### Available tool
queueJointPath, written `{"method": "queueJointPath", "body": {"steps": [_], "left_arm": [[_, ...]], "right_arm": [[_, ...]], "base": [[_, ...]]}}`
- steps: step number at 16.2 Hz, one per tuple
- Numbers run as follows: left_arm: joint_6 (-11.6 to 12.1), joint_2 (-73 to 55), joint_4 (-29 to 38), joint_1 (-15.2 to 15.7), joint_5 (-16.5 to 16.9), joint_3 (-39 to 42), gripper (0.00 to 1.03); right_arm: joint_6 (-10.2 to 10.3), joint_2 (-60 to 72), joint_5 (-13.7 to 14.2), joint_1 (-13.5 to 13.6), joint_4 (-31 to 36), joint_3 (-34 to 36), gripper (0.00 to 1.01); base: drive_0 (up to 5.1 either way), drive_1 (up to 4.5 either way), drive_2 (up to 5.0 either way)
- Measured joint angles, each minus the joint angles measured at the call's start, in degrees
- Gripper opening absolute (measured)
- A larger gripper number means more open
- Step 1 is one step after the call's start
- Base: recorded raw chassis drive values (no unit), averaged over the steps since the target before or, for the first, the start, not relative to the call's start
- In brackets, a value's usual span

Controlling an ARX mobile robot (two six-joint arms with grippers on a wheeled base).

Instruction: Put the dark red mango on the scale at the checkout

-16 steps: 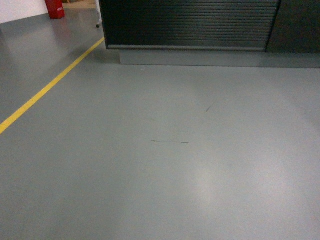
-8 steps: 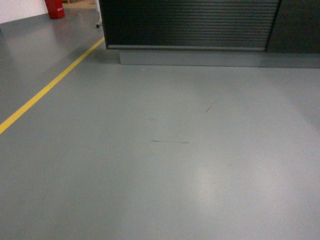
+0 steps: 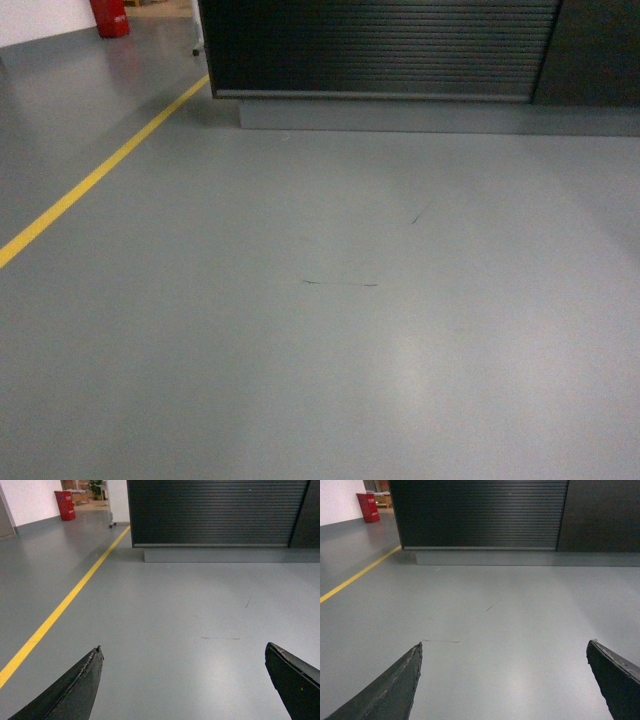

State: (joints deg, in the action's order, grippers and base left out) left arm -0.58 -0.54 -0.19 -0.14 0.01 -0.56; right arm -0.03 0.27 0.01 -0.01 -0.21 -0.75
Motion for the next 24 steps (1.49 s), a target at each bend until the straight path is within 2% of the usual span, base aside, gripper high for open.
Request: {"method": "queueJointPath", "body": {"steps": [6,24], "left_arm": [[0.0,0.0,0.0,0.0,0.0,0.0,0.98],[0.0,0.0,-0.02,-0.02,0.0,0.0,0.98]], "right_arm": [[0.0,0.0,0.0,0.0,-0.02,0.0,0.98],[0.0,0.02,-0.02,0.0,0.07,0.0,0.98]], "base": [[0.0,0.0,0.0],[0.0,4.12,-4.2]]}}
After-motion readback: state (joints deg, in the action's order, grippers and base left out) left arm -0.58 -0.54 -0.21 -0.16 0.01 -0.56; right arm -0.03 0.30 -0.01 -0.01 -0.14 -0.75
